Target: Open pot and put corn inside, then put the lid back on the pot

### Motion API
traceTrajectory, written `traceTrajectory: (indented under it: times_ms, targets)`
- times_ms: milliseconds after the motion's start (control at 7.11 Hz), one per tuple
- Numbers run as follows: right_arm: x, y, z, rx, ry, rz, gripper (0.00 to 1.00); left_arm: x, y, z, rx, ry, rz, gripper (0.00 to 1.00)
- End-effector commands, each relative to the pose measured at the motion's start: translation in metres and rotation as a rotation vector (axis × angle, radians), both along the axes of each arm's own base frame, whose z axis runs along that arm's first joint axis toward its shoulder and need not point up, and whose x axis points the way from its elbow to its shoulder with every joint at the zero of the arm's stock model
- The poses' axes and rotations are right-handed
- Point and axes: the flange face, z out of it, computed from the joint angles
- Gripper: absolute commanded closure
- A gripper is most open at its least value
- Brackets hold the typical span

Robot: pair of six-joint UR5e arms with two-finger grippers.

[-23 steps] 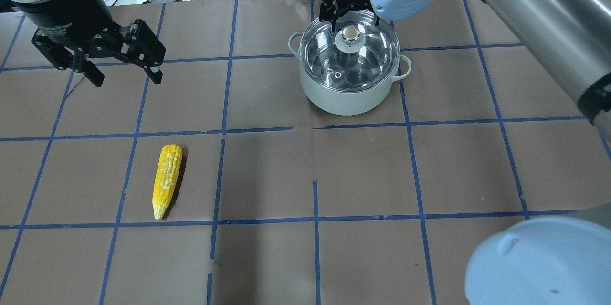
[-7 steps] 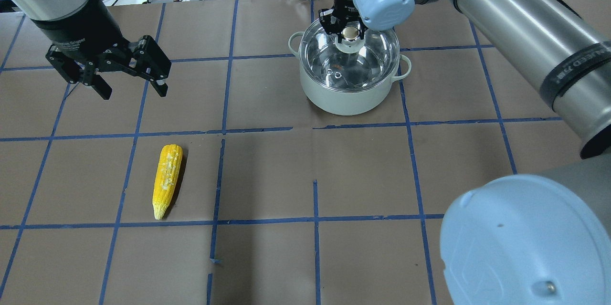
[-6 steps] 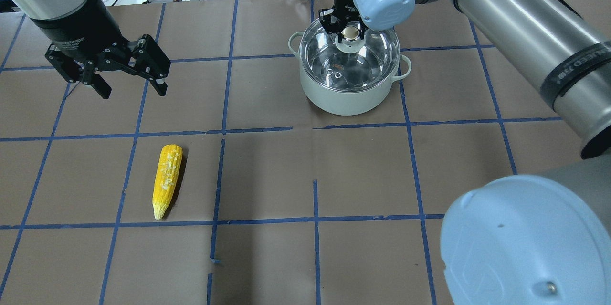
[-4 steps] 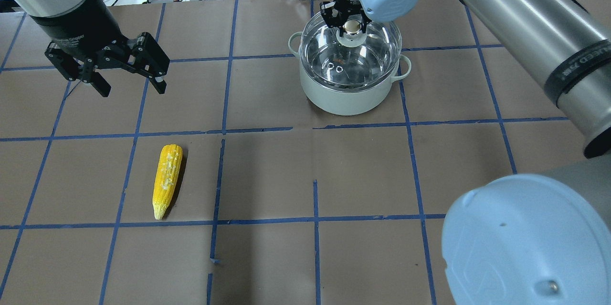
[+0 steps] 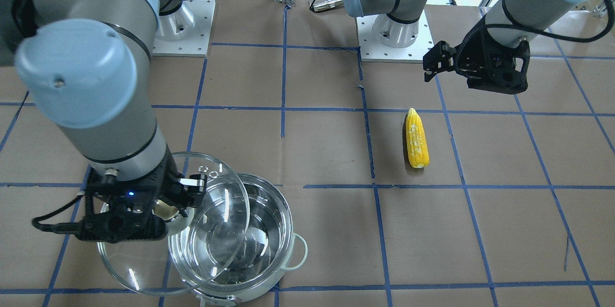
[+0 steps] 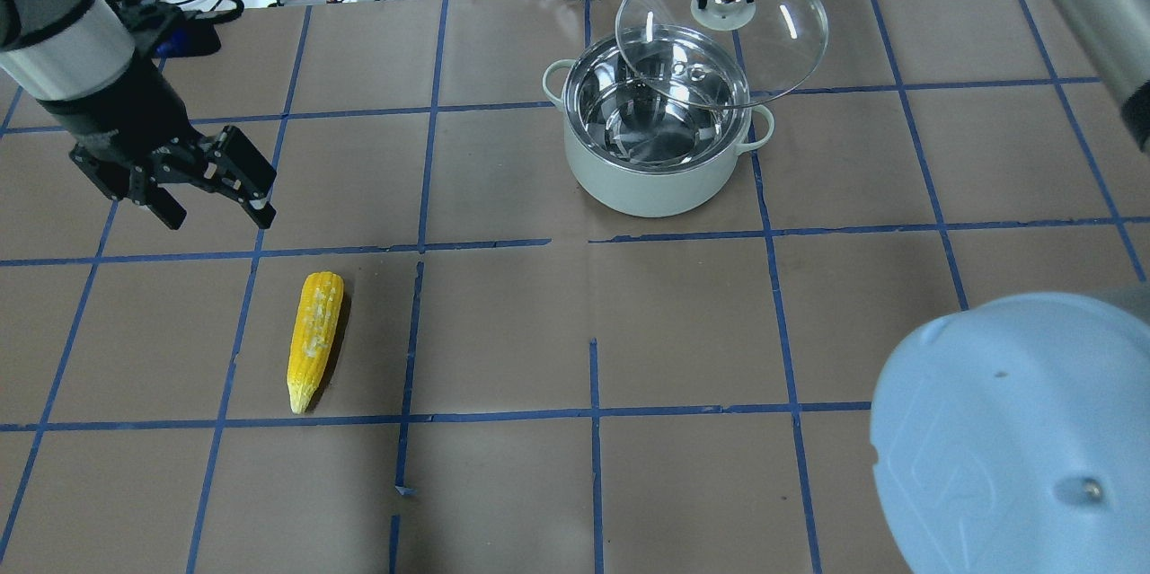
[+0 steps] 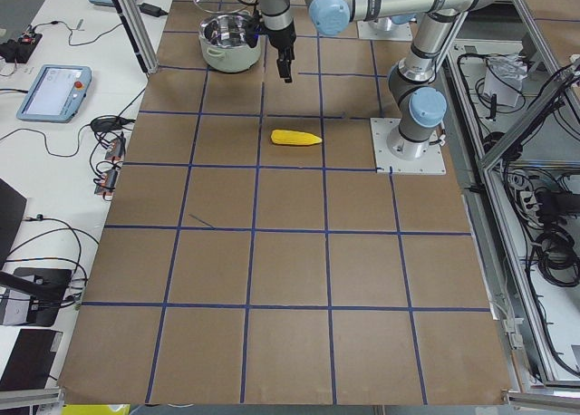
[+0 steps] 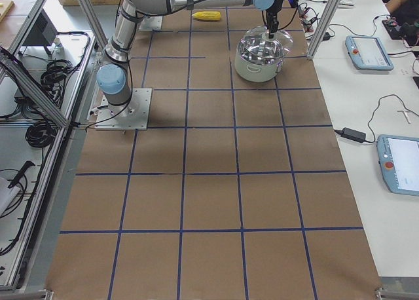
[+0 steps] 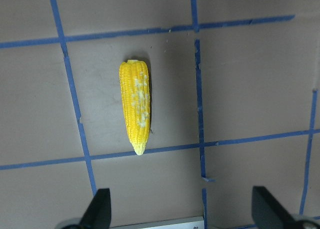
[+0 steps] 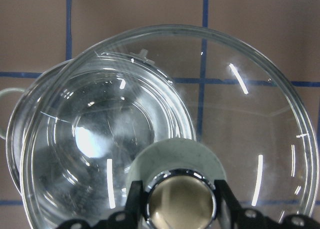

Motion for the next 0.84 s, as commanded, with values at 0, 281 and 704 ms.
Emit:
traceTrajectory:
  times_ms: [0,281,704]
  targets:
    - [-0.032,0.045,0.051,0.088,0.01,0.002,0.77,0.013,0.014,-0.105,-0.05,-0.008,0.018,0.0]
    - [-0.035,0.116,0.066,0.117,0.002,-0.005,0.77,0.013,0.017,-0.163,-0.092,-0.014,-0.051,0.0]
    - [-0.05,0.175,0.034,0.048,-0.005,-0.025,0.77,0.013,0.014,-0.216,-0.142,-0.027,-0.059,0.0]
